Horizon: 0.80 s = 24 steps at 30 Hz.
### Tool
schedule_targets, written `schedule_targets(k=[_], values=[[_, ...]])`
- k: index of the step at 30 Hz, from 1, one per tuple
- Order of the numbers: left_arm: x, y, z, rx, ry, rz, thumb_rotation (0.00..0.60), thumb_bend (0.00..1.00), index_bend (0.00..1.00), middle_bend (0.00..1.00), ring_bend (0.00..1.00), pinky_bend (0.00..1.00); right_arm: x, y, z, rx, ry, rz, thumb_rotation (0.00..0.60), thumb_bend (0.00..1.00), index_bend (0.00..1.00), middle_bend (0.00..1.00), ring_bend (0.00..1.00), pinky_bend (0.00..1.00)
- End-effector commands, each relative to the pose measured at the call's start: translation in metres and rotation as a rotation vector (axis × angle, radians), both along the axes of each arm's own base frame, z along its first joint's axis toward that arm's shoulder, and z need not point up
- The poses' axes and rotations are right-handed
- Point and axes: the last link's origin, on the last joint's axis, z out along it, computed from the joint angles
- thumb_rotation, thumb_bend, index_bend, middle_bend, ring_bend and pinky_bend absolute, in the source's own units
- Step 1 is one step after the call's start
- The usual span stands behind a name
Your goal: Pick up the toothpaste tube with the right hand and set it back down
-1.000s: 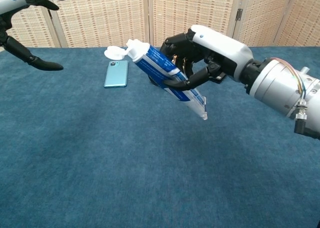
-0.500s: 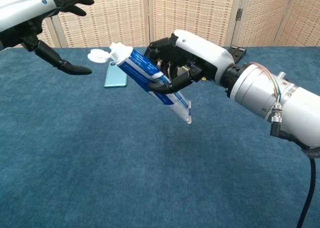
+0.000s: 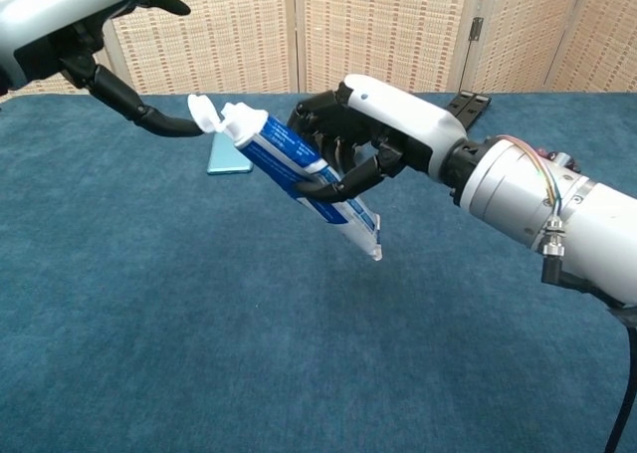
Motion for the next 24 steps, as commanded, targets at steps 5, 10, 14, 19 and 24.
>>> schedule_targets(k=[5, 10, 14, 19, 24], values=[[0.004, -0.002, 0.006, -0.001, -0.001, -0.006, 0.600, 0.07, 0.00, 0.02, 0.02, 0.14, 0.001, 0.003, -0.004, 0.005, 0.012, 0.004, 0.600, 0.57, 0.70, 0.67, 0.61, 0.65], [0.007, -0.004, 0.008, -0.014, -0.020, -0.002, 0.600, 0.07, 0.00, 0.02, 0.02, 0.14, 0.004, 0.006, -0.007, 0.009, 0.015, 0.008, 0.600, 0.57, 0.70, 0.67, 0.61, 0.65], [0.004, -0.001, 0.018, -0.029, -0.066, 0.042, 0.600, 0.07, 0.00, 0.02, 0.02, 0.14, -0.003, 0.005, -0.004, 0.006, -0.003, -0.018, 0.600, 0.57, 0.70, 0.67, 0.61, 0.65], [0.002, 0.001, 0.027, -0.105, -0.170, 0.097, 0.405, 0.07, 0.01, 0.02, 0.02, 0.14, -0.007, 0.003, -0.005, 0.013, -0.025, -0.041, 0.600, 0.57, 0.70, 0.67, 0.61, 0.65], [0.003, -0.002, 0.028, -0.218, -0.281, 0.097, 0.015, 0.02, 0.04, 0.02, 0.02, 0.14, 0.006, 0.003, -0.006, 0.014, -0.050, -0.020, 0.600, 0.57, 0.70, 0.67, 0.61, 0.65]])
